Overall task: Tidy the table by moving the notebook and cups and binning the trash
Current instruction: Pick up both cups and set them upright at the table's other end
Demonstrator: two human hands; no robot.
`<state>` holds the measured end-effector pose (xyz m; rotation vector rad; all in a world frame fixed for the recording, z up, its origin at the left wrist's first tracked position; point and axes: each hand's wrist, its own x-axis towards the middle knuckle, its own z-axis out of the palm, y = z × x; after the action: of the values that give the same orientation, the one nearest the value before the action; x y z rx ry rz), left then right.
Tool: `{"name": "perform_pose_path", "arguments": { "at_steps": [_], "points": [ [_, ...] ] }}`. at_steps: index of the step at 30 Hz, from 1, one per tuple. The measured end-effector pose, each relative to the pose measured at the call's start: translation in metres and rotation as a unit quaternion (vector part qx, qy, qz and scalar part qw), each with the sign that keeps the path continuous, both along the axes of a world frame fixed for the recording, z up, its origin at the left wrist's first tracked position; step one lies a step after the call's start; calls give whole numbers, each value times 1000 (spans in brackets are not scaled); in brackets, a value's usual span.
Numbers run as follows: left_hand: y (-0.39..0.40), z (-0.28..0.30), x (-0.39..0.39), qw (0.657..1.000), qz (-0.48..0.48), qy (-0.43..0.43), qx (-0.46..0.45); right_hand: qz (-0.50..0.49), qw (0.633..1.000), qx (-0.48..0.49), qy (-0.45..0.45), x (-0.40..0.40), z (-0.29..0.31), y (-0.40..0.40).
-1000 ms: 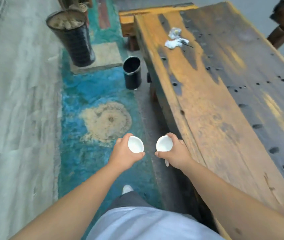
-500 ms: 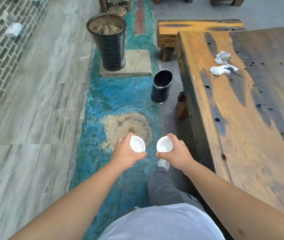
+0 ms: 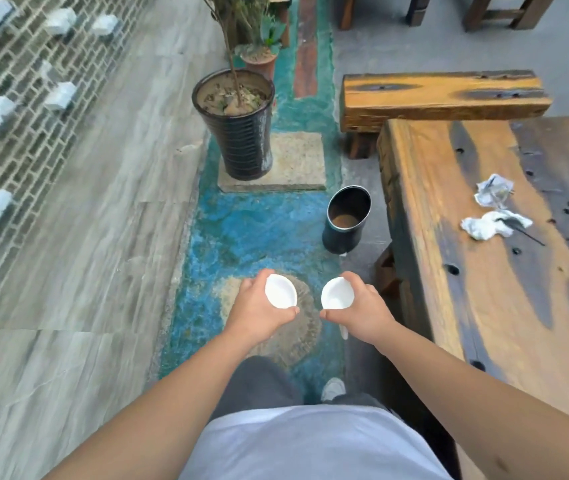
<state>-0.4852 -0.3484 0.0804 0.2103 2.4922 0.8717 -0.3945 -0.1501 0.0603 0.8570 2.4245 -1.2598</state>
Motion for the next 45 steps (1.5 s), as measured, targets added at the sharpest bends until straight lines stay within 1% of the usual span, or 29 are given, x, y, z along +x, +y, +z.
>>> {"name": "perform_pose_path", "arguments": {
  "at_steps": [4,8,11,15,20,23,31,38,41,45],
  "points": [
    [31,-3,-66,1000,-22,2,3,-13,1000,2,2,-58,-1,27],
    [65,-12,-147,998,-54,-3,15,-48,999,3,3,-124,-5,51],
    [91,-14,-214,996,-80,-11,24,-92,996,4,12,-170,-7,66],
    [123,-3,-292,987,-160,-1,9,-169,986,7,-1,-216,-3,88],
    [184,8,-357,970,-243,-15,10,-264,965,6,-4,-251,4,119],
    [233,8,-377,957,-291,-15,15,-336,942,-9,3,-263,3,141],
    [382,-1,-404,914,-406,-2,0,-457,888,-26,44,-289,-14,234],
    [491,-3,-419,870,-493,10,1,-533,846,-16,9,-292,-17,311],
    [530,-7,-418,845,-534,8,-6,-563,826,-21,-7,-290,-17,331],
    [580,-19,-409,797,-604,6,-17,-616,787,-31,0,-288,-27,351]
  ]
}}
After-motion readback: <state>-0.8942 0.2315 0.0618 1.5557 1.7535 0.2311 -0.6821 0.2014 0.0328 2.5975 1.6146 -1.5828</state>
